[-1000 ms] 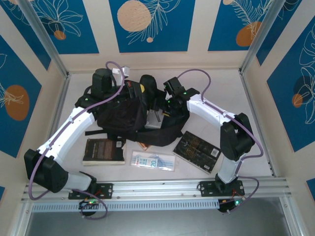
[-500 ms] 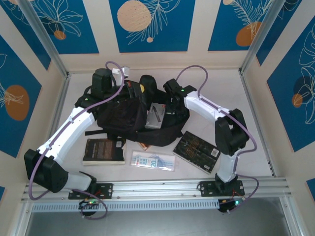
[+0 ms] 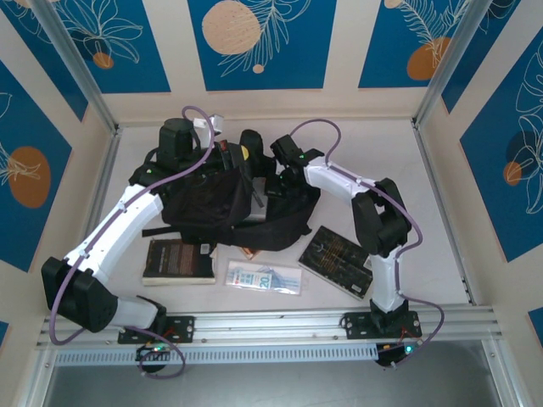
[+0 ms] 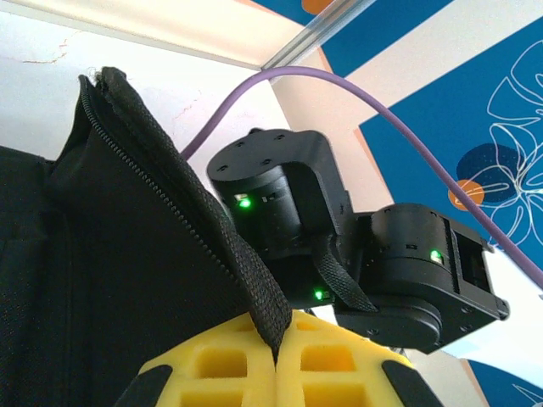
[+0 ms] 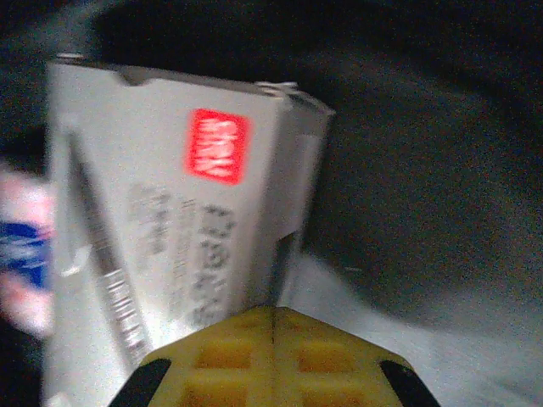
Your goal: Pack books, pencil case, and school supplies into a backpack
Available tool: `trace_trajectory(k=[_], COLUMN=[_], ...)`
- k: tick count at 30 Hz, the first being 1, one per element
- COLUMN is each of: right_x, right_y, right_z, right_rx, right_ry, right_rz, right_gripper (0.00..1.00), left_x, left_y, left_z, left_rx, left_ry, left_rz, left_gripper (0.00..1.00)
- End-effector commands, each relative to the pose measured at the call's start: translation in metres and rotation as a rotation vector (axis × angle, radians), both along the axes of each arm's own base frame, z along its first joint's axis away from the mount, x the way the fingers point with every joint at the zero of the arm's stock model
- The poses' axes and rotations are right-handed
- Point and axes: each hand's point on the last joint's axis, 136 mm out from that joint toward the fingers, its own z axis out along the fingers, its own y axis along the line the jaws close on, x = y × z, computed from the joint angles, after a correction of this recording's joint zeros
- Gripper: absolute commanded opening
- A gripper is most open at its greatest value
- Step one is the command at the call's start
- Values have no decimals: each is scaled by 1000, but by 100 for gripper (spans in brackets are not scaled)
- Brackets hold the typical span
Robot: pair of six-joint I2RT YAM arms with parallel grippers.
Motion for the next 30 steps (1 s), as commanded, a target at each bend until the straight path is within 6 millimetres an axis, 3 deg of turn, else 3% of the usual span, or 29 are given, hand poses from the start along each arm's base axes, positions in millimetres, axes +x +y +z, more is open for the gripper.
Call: trace_trajectory(k=[1,5,8,12,14,17,20,24,27,30], right_x=[1,-4,-23,-64,-89,-130,-176,-243,-273,-280], right_y=[28,-7,-38,-73,-89,-100,-104,-104,-101,-103], right_z=[56,68,72,79,82,83,64,16,-11,-22], right_rx=[256,166,13,-109,-105,-27,37,38,35,4], right_ry=[-53,-141,-198,-288,-319,-313,-168,99,199,187], right_rz=[15,-22,-16,-7,-16,-6,21,40,39,37], right_gripper=[4,10,11,10,0,0,0,4,22,26], left_x=[4,6,10,14,15,18,20,21,20,18], left_y=[2,2,4,6,5,4,3,-2,-8,-17], left_z=[25,20,12,2,-2,-9,-16,-26,-30,-37], left_rx=[-37,-24,-3,17,18,24,29,35,40,69], left_ry=[-74,-61,-38,-7,5,22,41,64,74,84], left_rz=[-2,6,23,38,36,38,40,26,4,-24], left_gripper=[0,0,0,0,0,0,0,0,0,0])
